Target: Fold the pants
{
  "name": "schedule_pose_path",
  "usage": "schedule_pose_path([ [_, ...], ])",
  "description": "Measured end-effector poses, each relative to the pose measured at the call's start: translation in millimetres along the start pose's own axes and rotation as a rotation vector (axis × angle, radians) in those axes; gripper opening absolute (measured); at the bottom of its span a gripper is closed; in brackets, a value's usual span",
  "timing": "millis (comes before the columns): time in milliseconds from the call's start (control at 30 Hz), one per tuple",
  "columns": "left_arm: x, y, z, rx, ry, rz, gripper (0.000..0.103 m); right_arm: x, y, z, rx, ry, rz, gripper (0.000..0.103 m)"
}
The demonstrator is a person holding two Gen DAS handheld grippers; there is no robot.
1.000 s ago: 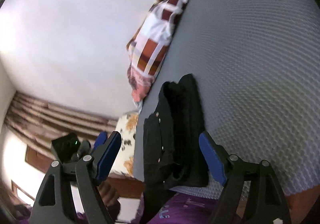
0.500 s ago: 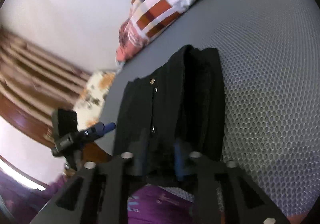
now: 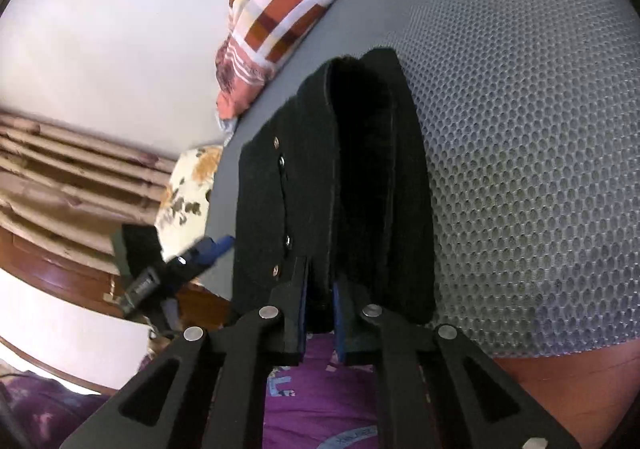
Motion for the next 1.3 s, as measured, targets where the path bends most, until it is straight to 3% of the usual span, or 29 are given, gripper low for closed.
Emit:
schedule_pose_path([
  [67, -1, -1, 2, -0.007, -0.008, -0.006, 0.068, 0, 11, -1, 0.027, -0.018, -0.023, 0.019],
  [233, -4, -2, 1, -0.002, 0.018, 0.006, 0.068, 12, 35, 1, 0.051, -0.118, -0.060, 0.053],
  [433, -17, -1, 5, -0.017, 0.075, 0.017, 0.068, 14, 16, 14, -0.003, -0.177, -0.082, 0.056],
  [600, -20, 3, 8, -0.014, 0.080, 0.010, 0.068, 2, 13, 10, 0.008, -0.162, -0.100, 0.060],
  [733, -21, 1, 9, -0.013, 0.097, 0.016, 0.069, -9, 8, 5, -0.004, -0.090, -0.024, 0.060],
  [800, -22, 0, 11, -0.016, 0.101, 0.015, 0.070, -4, 2, 6, -0.024, -0.111, -0.039, 0.061],
  [867, -22, -2, 13, -0.020, 0.106, 0.011, 0.072, -3, -3, 3, -0.033, -0.150, -0.086, 0.063],
  [967, -21, -4, 13, -0.023, 0.112, 0.010, 0.072, -14, -15, -4, -0.044, -0.136, -0.103, 0.075],
  [1067, -19, -6, 11, -0.022, 0.108, 0.002, 0.073, -18, -32, -9, -0.064, -0.102, -0.042, 0.071],
  [1100, -20, -7, 10, -0.023, 0.109, -0.003, 0.073, -19, -38, -12, -0.069, -0.095, -0.020, 0.055],
  [1133, -19, -8, 9, -0.023, 0.111, -0.007, 0.073, -18, -41, -14, -0.068, -0.074, 0.025, 0.027],
  [1300, -17, -6, 5, -0.010, 0.100, -0.007, 0.073, -29, -13, -20, 0.014, -0.033, 0.011, 0.025],
])
Point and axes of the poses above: each gripper's, at about its wrist camera, not at the fingertips, and y roughly against the way its jaws point, x to its right, z to its underside, the point moved 8 cm from there along -y, roughly the way its jaws point, and after that the axes turned 5 degrees about z, right-handed, at the moved point
